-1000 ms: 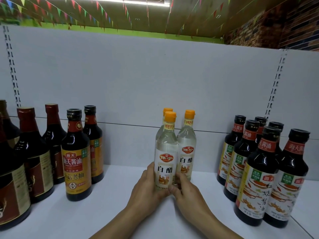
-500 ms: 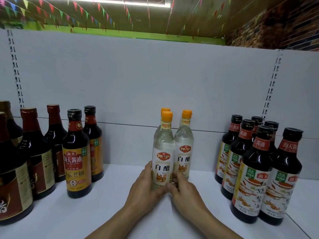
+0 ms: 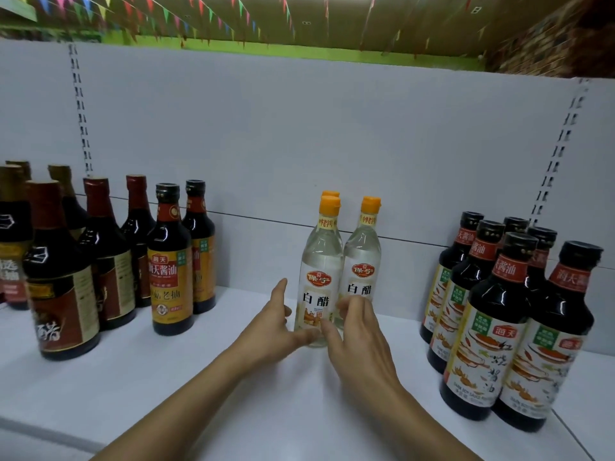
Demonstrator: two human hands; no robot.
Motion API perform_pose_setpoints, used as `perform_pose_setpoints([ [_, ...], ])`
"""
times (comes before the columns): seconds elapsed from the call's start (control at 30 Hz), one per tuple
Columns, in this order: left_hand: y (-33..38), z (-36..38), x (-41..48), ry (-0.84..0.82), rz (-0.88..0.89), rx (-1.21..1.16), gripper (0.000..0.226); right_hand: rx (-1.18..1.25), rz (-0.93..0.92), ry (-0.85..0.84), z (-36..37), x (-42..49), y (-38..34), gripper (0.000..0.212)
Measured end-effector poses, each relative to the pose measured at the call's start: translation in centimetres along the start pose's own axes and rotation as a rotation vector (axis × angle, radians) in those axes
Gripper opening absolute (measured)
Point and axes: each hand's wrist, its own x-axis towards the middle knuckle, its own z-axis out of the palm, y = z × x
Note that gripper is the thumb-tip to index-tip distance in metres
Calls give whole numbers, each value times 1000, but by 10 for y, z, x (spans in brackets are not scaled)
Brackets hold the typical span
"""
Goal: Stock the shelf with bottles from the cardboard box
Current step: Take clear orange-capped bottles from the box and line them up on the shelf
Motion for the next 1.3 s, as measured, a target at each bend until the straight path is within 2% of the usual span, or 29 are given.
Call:
perform_pose_setpoints([
  [0.23,1,-9,-43,238,38,32,99,90,-241,-51,-12,-14,-27,29],
  [0.57,-11,-59,-133,647,45,68,54,168,-594,-356,1,-30,-104,31],
  [0.9,-54,-123,-275,1012,-192,81,58,287,-817,-624,66,-83,-235,38],
  [1.03,-74,-138,-346,1088,-300,127,55,389,-827,-715,93,-127,-269,28],
  [1.3,-126,-150,-474,1224,-493,152,53,526,-816,-937,158,-245,-319,28],
])
